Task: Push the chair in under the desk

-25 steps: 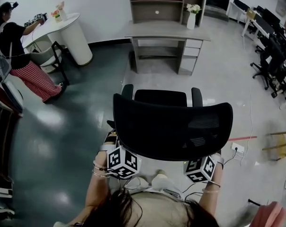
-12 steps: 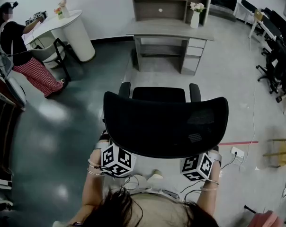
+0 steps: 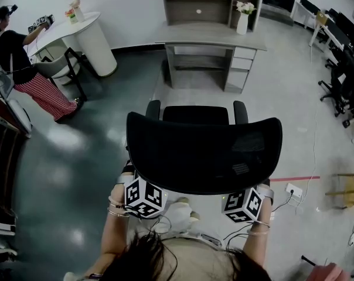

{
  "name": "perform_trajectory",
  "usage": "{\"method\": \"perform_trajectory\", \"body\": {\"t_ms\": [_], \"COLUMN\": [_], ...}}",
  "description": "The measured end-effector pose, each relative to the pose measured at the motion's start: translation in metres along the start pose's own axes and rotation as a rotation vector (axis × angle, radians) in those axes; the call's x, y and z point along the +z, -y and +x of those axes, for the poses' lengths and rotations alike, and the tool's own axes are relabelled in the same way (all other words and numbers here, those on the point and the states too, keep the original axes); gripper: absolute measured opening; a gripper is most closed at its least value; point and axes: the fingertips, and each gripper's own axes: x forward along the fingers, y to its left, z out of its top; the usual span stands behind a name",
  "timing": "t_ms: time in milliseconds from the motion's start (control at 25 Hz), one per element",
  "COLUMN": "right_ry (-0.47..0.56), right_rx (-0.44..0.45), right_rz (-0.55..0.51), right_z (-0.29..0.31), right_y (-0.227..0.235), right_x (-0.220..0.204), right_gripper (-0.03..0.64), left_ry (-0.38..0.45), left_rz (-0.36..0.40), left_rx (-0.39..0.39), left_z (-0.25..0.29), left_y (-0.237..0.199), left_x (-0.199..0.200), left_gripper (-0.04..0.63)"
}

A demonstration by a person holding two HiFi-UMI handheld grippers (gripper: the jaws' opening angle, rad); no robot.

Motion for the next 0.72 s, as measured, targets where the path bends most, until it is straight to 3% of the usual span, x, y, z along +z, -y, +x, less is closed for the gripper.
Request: {"method": "perform_trajectory", "body": {"t_ms": [720], "right_ry": [0.012], "right_rx": [-0.002], "right_rz": [-0.006], "right_z": [0.047], "right_y": [0.030], "right_x": [0.017], "right_gripper": [0.227], "left_ry": [-0.001], "left_rz": [-0.006], "left_rx": [-0.002], "left_z": [0.039], "left_y": [-0.040], "left_x": [0.003], "left_gripper": [0.235]}}
